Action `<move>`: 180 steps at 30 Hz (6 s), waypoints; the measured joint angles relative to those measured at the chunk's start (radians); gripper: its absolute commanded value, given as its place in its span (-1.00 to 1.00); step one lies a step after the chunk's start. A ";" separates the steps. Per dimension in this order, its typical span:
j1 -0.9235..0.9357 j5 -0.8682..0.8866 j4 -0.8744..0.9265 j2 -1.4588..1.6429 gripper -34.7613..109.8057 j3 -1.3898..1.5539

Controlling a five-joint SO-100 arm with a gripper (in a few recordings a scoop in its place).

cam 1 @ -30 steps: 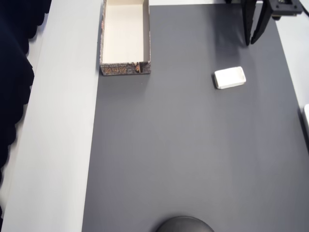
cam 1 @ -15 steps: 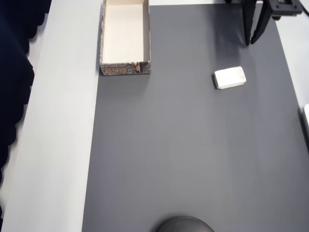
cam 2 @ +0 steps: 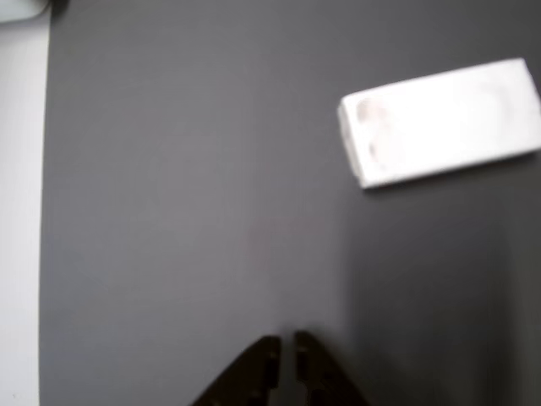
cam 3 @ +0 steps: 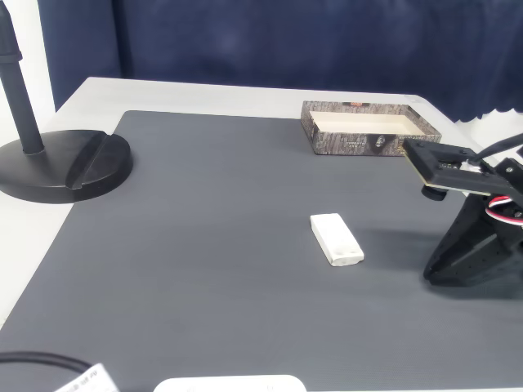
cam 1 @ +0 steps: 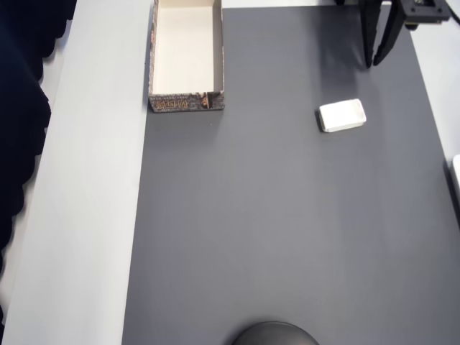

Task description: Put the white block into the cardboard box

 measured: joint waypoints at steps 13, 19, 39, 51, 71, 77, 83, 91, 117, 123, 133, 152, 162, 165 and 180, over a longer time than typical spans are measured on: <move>-0.009 -0.008 0.000 0.000 -0.54 0.000; -0.009 -0.009 0.000 0.000 -0.54 0.000; 0.137 0.120 0.009 -0.598 -0.54 -0.391; 0.204 0.163 0.009 -1.043 -0.54 -0.704; 0.235 0.242 0.008 -1.715 -0.54 -1.266; 0.235 0.267 0.008 -1.741 -0.54 -1.299; 0.235 0.290 0.054 -1.752 -0.54 -1.299; 0.249 0.321 0.110 -1.795 -0.54 -1.345; 0.235 1.569 0.106 -1.801 -0.54 -1.370; 0.235 1.764 0.089 -1.801 -0.53 -1.370; 0.235 1.899 0.089 -1.801 -0.48 -1.370; 0.256 1.914 0.038 -1.801 -0.04 -1.370; 0.256 1.974 0.017 -1.825 0.01 -1.370; 0.256 1.979 0.006 -1.836 0.01 -1.370; 0.238 1.979 -0.057 -1.904 0.01 -1.370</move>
